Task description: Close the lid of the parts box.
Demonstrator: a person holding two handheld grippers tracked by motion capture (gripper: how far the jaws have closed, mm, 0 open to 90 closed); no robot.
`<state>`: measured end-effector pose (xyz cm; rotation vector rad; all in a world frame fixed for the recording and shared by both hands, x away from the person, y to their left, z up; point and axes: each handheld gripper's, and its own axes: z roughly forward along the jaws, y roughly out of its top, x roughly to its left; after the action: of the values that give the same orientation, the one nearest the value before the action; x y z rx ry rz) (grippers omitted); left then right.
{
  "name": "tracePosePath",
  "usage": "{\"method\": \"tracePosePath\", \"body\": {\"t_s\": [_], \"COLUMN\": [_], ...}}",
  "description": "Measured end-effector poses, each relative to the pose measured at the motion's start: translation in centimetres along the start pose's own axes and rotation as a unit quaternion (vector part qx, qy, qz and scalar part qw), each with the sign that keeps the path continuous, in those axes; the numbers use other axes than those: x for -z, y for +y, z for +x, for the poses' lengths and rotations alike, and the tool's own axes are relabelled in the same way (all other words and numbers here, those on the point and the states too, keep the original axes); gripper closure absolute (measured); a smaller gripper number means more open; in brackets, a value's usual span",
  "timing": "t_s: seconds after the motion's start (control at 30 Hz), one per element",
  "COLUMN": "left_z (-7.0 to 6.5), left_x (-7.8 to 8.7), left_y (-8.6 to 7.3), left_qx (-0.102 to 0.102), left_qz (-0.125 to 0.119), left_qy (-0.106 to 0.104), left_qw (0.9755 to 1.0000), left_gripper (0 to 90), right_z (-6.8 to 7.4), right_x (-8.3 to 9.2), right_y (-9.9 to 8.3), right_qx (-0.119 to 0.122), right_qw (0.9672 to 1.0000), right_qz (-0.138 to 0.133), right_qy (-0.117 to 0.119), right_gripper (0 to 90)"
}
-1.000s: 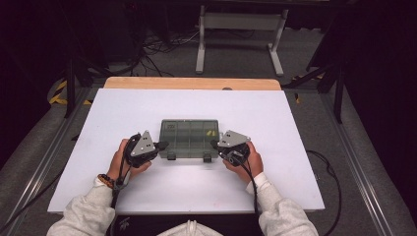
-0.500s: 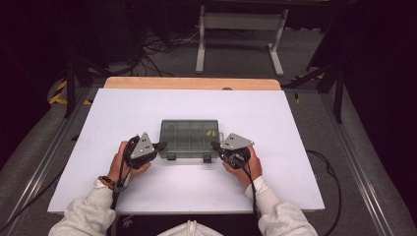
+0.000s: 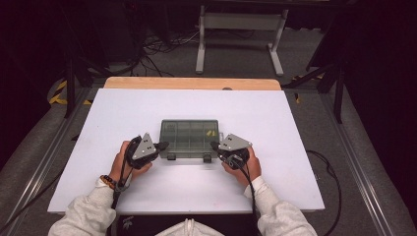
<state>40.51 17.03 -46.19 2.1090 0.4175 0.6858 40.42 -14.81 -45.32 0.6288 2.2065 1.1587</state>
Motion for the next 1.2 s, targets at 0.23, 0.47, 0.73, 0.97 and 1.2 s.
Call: {"method": "tracePosePath", "body": {"t_s": [0.23, 0.47, 0.73, 0.97, 1.2], "left_z": [-0.2, -0.2, 0.0, 0.0, -0.2], "left_x": [-0.1, -0.1, 0.1, 0.5, 0.6], "left_y": [0.1, 0.2, 0.6, 0.8, 1.1], "left_qx": [-0.002, -0.008, -0.002, 0.004, 0.008], "left_qz": [0.000, -0.001, -0.016, -0.031, -0.044], "left_qy": [0.001, 0.000, -0.001, -0.007, -0.013], "left_qw": [1.0000, 1.0000, 0.9999, 0.9995, 0.9989], "left_gripper": [89.8, 89.7, 88.7, 85.6, 81.9], "right_z": [0.1, 0.2, 0.0, 0.2, 0.4], "right_x": [0.0, 0.1, 0.6, 1.1, 1.4], "right_y": [0.0, 0.0, 0.3, 0.7, 0.7], "right_qx": [0.002, 0.004, -0.004, 0.000, 0.000], "right_qw": [1.0000, 0.9999, 0.9998, 0.9993, 0.9991], "right_qz": [-0.001, 0.000, -0.018, -0.037, -0.043], "right_qy": [-0.004, -0.010, -0.003, 0.001, 0.002], "right_gripper": [88.6, 86.8, 84.4, 82.4, 79.4]}}
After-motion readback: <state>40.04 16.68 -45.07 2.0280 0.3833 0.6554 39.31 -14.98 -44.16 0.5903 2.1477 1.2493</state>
